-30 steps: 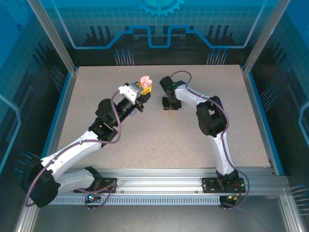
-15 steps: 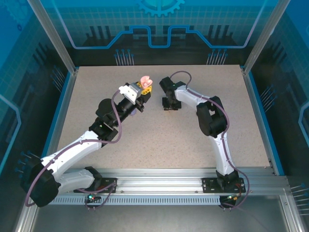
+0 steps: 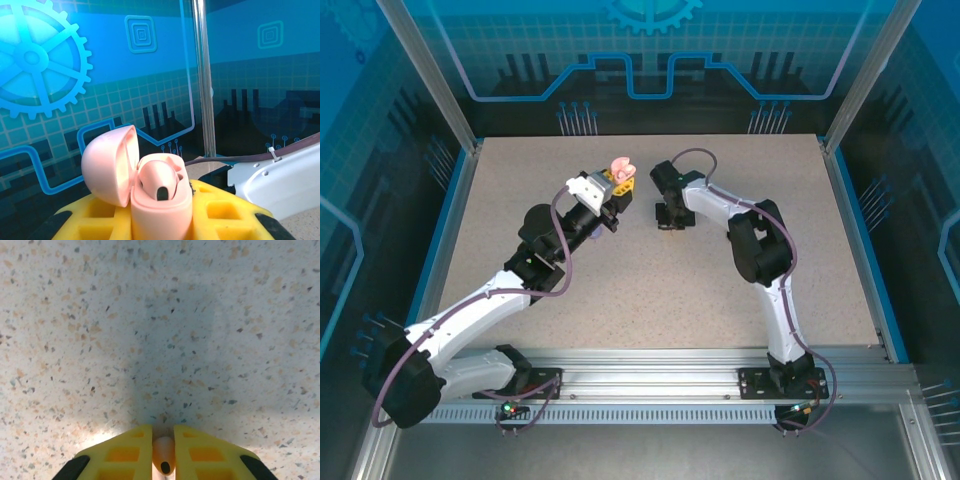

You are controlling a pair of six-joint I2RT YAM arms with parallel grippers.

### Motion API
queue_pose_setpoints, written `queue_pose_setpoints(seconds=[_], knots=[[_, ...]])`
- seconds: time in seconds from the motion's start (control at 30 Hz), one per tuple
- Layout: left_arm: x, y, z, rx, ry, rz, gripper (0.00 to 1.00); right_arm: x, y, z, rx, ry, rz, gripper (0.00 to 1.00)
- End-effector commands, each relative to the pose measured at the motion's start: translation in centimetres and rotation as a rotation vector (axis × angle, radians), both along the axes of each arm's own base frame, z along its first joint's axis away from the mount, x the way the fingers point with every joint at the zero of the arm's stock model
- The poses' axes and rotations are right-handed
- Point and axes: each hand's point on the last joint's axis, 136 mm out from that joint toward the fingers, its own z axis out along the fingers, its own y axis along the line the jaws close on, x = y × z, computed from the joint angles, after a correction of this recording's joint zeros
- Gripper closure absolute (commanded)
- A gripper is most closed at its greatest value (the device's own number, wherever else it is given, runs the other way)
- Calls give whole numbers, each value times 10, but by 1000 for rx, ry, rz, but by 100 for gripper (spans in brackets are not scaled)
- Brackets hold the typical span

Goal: Insert wireless bluetooth earbuds into charging case

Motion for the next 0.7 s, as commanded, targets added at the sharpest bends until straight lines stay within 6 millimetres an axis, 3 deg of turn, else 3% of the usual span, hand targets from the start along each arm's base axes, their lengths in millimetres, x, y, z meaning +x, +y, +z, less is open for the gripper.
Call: queue_pose_setpoints(seconds=[0.0,0.4,0.53,0.67], knots=[[-1,1,13,-33,-26,7,100,-21,12,6,44,40,22,88],[-2,1,12,-31,-22,4,100,-21,7,71,181,-101,-12,89],[-4,0,13,-33,-23,-9,100,-24,4,112,245,-187,-13,89],[-6,-1,13,-32,-24,-20,100,-28,1,175,335,-318,2,89]])
